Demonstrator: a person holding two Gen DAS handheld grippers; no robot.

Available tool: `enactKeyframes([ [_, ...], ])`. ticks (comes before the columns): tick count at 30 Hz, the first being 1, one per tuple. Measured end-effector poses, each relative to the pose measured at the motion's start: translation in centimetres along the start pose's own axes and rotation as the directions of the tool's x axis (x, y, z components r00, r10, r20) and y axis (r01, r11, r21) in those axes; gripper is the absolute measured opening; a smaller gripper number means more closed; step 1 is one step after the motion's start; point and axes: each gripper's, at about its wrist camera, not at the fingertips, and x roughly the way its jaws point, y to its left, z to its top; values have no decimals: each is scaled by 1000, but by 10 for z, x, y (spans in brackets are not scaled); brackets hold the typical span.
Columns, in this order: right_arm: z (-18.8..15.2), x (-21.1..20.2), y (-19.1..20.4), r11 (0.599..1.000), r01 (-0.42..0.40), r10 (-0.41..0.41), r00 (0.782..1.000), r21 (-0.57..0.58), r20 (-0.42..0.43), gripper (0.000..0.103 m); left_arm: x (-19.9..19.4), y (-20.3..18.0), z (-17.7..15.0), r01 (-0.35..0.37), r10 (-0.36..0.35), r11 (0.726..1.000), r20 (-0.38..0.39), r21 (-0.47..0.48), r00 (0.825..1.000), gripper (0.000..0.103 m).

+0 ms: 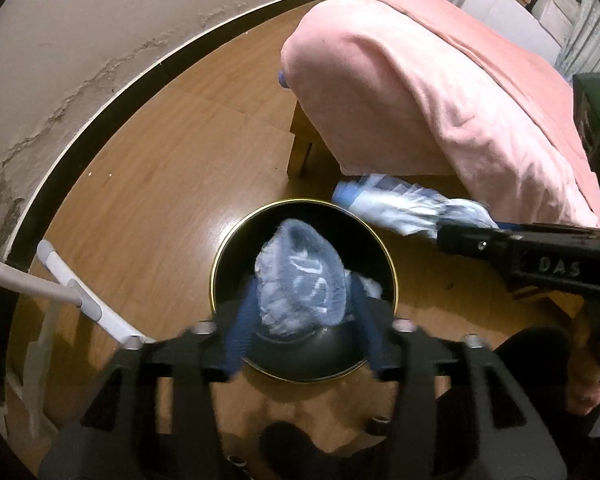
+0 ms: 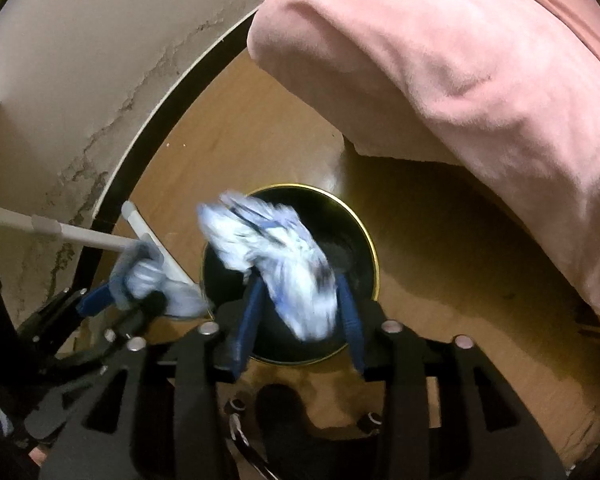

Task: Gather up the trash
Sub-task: 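Carry both items to the black bin and open both tools over it, then grasp the white printed wrapper with the left tool while the right tool grasps the pink box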

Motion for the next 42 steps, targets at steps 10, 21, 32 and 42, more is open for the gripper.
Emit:
enactKeyframes([
  [10, -4, -44, 2, 1000, 7, -6, 998, -8, 70, 55, -35, -11, 1, 0, -2, 999, 49, 43, 999, 62],
  [21, -30, -191, 57, 990, 36, 14, 940, -139, 342, 72, -216, -40, -14, -16, -17, 994, 306, 106, 952, 92],
  [32, -85, -213, 283, 798, -120, 329, 908, -590, 261, 76, -391, 120, -125, -276, 401, 901, 399, -334, 825, 93],
  [42, -185, -181, 486, 398, -271, 466, 883, -877, -62, 76, -498, 274, -287, -439, 709, 556, 127, -706, 693, 93],
])
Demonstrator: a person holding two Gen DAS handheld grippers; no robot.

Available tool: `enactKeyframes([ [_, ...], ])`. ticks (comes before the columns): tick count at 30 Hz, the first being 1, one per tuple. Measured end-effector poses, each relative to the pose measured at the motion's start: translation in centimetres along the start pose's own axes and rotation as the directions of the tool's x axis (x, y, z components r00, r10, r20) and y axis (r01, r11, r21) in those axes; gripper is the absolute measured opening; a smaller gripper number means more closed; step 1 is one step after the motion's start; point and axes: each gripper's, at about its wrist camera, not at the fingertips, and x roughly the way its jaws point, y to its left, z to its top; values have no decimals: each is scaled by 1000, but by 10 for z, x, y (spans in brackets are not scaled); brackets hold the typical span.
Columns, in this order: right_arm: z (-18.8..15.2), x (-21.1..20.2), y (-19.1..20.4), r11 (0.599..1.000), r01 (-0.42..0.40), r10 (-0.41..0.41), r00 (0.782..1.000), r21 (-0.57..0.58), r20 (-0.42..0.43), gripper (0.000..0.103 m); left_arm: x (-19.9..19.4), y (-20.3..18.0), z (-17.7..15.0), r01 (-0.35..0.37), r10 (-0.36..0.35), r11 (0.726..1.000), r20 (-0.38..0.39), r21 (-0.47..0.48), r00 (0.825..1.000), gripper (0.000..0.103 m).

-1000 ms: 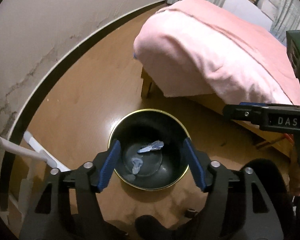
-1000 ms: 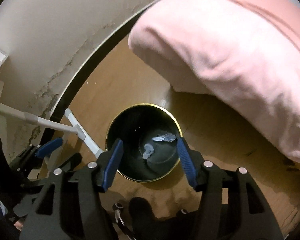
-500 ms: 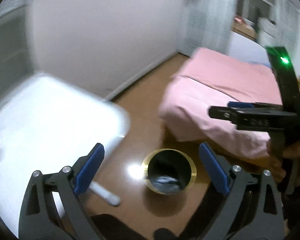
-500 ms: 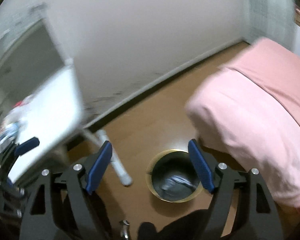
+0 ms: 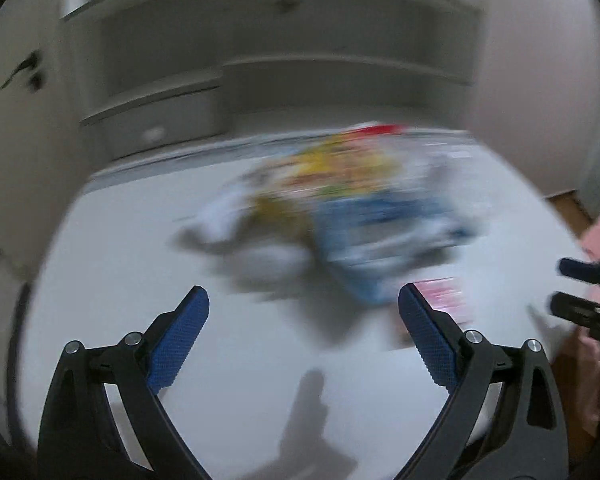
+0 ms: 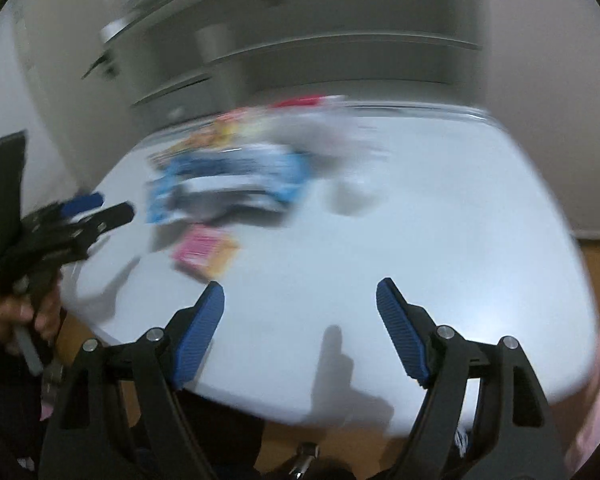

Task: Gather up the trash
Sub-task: 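Grasp the white printed wrapper with the left tool while the right tool grasps the pink box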

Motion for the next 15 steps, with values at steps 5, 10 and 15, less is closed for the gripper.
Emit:
enactKeyframes([
  [5, 15, 44, 50, 986, -57, 47, 997, -160, -66, 76, 23, 72, -3, -31, 29, 999, -61, -24, 998, 93],
  [10, 23, 80, 68, 955, -76, 38, 990, -287, -137, 77, 51, 91, 12, 28, -21, 997, -95, 70, 995, 93],
  [15, 32, 94, 66, 939, -113, 62, 985, -324, -164, 77, 80, 109, 35, 135, -119, 981, -117, 137, 986, 93],
])
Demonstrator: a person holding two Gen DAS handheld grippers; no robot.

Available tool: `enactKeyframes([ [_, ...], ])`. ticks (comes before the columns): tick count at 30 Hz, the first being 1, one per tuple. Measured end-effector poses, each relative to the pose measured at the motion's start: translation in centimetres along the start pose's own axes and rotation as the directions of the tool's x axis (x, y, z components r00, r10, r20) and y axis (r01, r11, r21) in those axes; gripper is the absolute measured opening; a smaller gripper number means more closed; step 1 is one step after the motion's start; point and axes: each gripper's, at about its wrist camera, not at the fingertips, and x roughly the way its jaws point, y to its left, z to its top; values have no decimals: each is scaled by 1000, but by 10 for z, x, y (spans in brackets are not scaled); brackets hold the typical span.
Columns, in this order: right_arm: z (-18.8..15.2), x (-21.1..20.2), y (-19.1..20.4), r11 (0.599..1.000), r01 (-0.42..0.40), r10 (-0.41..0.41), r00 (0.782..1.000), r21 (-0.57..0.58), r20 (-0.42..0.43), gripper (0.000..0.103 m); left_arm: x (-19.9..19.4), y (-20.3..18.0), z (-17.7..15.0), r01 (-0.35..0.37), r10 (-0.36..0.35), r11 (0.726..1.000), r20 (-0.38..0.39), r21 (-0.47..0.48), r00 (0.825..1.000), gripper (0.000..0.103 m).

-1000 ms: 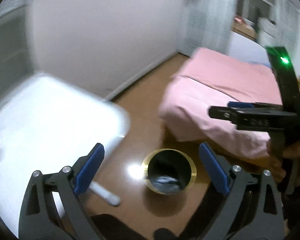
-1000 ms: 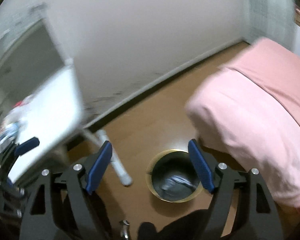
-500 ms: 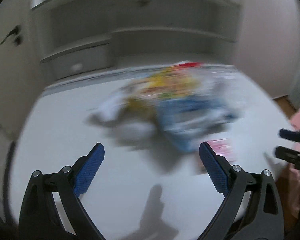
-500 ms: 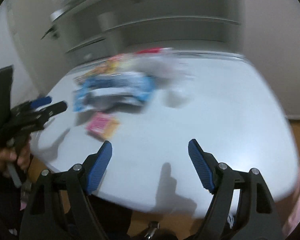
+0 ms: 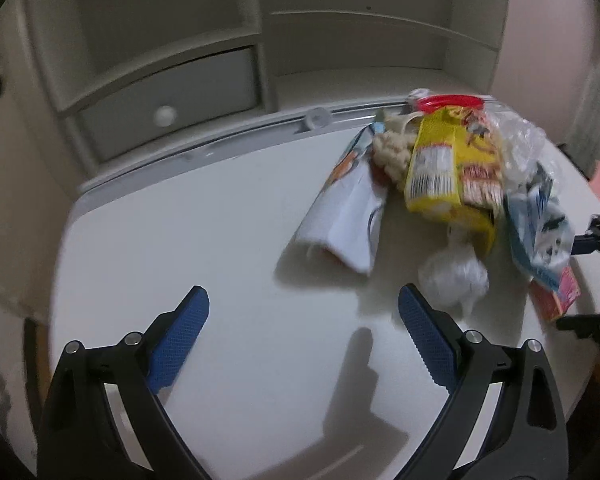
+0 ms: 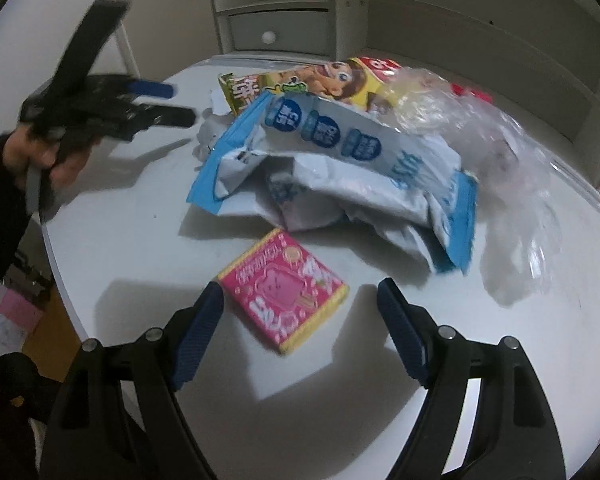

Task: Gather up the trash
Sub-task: 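Grasp the white printed wrapper with the left tool while the right tool grasps the pink box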

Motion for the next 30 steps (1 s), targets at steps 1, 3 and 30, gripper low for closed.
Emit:
enactKeyframes([
  [1, 3, 3, 2, 1000, 0, 0, 1000, -8, -1, 76, 5, 3, 5, 10, -10, 1000, -5, 0, 1000, 93],
  [3, 8, 6, 8, 999, -3, 4, 1000, -32, 12, 61, 15, 6, 15, 35, -35, 999, -18, 7, 999, 93],
  [30, -27, -56, -7, 991, 38, -51, 993, 127, 103, 53, -3, 23, 35, -128, 128, 987, -5, -97, 992, 17],
])
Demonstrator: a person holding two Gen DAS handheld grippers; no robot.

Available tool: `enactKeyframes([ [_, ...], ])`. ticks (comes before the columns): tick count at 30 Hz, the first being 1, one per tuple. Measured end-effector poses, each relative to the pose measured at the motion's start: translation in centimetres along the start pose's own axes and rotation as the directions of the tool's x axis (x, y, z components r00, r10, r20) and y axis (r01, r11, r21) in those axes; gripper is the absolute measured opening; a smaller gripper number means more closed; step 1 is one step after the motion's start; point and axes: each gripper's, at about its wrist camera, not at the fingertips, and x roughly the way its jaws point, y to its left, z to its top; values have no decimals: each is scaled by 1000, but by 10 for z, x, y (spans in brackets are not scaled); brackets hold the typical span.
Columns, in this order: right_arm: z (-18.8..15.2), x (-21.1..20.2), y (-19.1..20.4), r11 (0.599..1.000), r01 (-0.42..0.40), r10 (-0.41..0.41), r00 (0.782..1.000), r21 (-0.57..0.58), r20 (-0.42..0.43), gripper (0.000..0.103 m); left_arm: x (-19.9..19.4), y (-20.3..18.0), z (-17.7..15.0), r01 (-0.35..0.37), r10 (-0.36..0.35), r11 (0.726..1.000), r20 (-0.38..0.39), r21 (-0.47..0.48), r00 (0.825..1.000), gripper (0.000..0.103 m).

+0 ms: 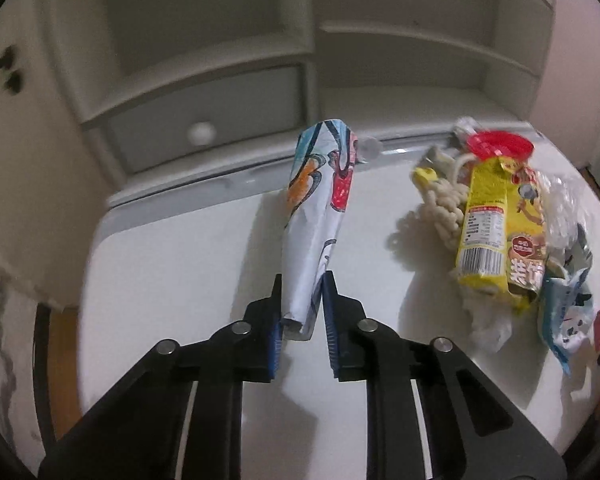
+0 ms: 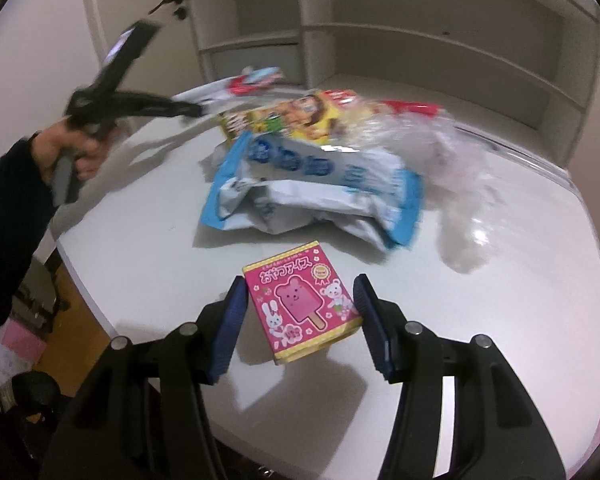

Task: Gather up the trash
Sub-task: 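Grasp the white printed wrapper with the left tool while the right tool grasps the pink box, then carry the wrapper and pink box to the bin and release both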

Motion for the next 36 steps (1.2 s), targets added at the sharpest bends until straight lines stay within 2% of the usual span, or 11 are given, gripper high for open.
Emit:
enactKeyframes([
  [5, -19, -34, -35, 989, 86, -91, 995, 118, 31, 52, -51, -21, -13, -31, 31, 1000, 36, -3, 999, 17],
  [8, -37, -55, -62, 970, 148, -158, 987, 190, 37, 51, -77, -63, -20, 16, -20, 999, 80, 48, 997, 17],
  [11, -68, -86, -96, 930, 222, -242, 970, 292, 35, 50, -96, -121, -22, 91, -106, 987, 114, 130, 988, 17],
  [14, -100, -117, -120, 881, 280, -315, 949, 382, 31, 50, -108, -192, -27, 193, -226, 955, 131, 227, 965, 17],
  [17, -142, -153, -146, 808, 339, -391, 920, 482, 8, 50, -115, -275, -36, 312, -367, 887, 110, 340, 924, 17],
  [19, -171, -175, -162, 755, 364, -427, 904, 545, -12, 49, -116, -321, -44, 352, -421, 844, 94, 405, 902, 17],
  [24, -249, -222, -194, 599, 423, -507, 858, 679, -88, 49, -111, -440, -73, 509, -579, 678, -40, 531, 814, 17],
  [27, -290, -237, -210, 514, 428, -522, 844, 743, -126, 49, -101, -497, -96, 556, -613, 602, -114, 573, 782, 17],
  [30, -327, -241, -225, 434, 426, -526, 835, 794, -160, 49, -84, -545, -124, 586, -619, 544, -184, 601, 764, 17],
  [33, -358, -231, -239, 377, 429, -509, 836, 821, -204, 49, -56, -582, -146, 610, -613, 512, -241, 605, 752, 18],
  [36, -384, -212, -251, 335, 435, -482, 841, 836, -245, 48, -23, -610, -168, 593, -578, 504, -266, 628, 772, 18],
])
